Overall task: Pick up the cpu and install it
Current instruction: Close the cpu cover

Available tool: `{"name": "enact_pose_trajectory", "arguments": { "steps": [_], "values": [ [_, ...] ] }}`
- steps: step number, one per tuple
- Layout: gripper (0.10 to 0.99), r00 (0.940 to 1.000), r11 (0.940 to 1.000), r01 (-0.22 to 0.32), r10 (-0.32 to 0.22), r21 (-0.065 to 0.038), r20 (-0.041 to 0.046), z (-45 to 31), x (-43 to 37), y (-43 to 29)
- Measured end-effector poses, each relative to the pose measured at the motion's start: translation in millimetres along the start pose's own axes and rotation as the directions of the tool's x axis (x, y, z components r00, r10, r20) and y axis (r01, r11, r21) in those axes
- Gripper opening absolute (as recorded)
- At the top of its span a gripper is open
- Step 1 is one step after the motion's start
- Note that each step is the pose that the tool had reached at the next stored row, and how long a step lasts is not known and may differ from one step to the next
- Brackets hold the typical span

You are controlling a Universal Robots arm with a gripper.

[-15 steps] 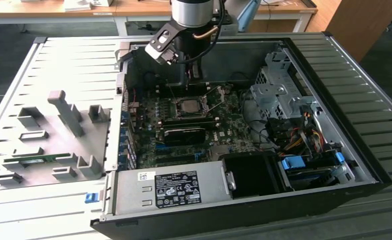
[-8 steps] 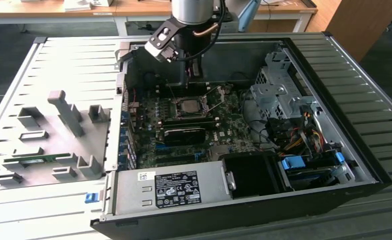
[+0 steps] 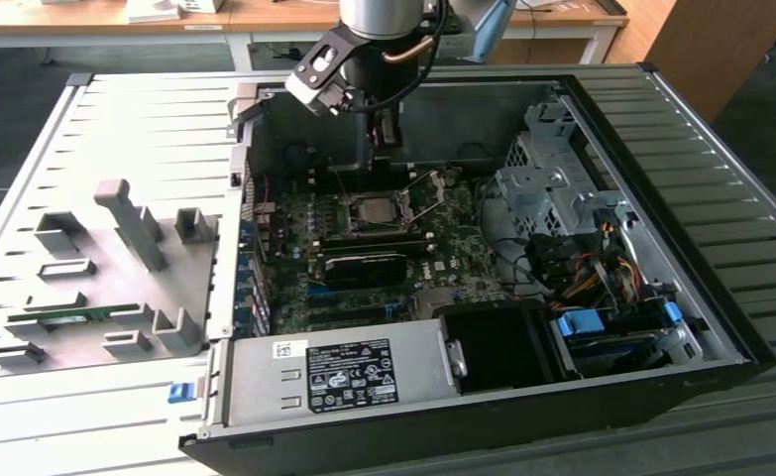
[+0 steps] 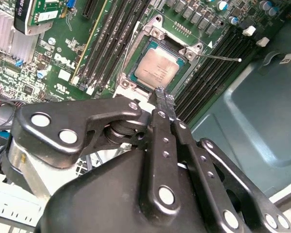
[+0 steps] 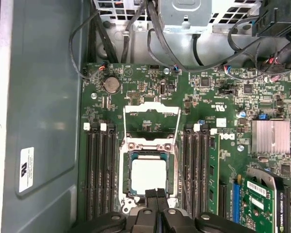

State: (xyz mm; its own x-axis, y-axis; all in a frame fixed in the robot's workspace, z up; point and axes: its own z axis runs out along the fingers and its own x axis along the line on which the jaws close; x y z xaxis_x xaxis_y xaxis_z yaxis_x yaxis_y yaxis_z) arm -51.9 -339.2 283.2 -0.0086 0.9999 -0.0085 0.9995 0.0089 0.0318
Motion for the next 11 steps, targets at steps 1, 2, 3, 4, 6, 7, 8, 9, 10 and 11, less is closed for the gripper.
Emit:
{"name": "enact_pose_trajectory", "arguments": {
  "steps": [1, 2, 3, 4, 6, 7, 8, 9, 10, 11],
  "values": [
    [0.106, 1.0000, 1.0000, 0.000, 0.000, 0.000, -0.0002, 0.0, -0.4, 0.0],
    [0.106, 1.0000, 1.0000, 0.000, 0.000, 0.000, -0.0001, 0.0, -1.0, 0.0],
    [0.106, 1.0000, 1.0000, 0.000, 0.000, 0.000, 0.0001, 0.0, -2.3, 0.0],
    [0.106, 1.0000, 1.0000, 0.000, 0.000, 0.000, 0.0001, 0.0, -4.1, 0.0],
    [0.106, 1.0000, 1.0000, 0.000, 0.000, 0.000, 0.0001, 0.0, -7.1, 0.4],
    [0.106, 1.0000, 1.0000, 0.000, 0.000, 0.000, -0.0001, 0.1, -7.5, 1.1],
    [0.106, 1.0000, 1.0000, 0.000, 0.000, 0.000, 0.0000, 0.2, -7.5, 2.7],
    [0.106, 1.0000, 1.0000, 0.000, 0.000, 0.000, 0.0001, 0.2, -7.6, 5.2],
    [0.106, 1.0000, 1.0000, 0.000, 0.000, 0.001, 0.0001, 0.3, -7.7, 7.3],
    [0.106, 1.0000, 1.0000, 0.000, 0.000, 0.001, 0.0000, 0.4, -7.7, 9.4]
  ]
}}
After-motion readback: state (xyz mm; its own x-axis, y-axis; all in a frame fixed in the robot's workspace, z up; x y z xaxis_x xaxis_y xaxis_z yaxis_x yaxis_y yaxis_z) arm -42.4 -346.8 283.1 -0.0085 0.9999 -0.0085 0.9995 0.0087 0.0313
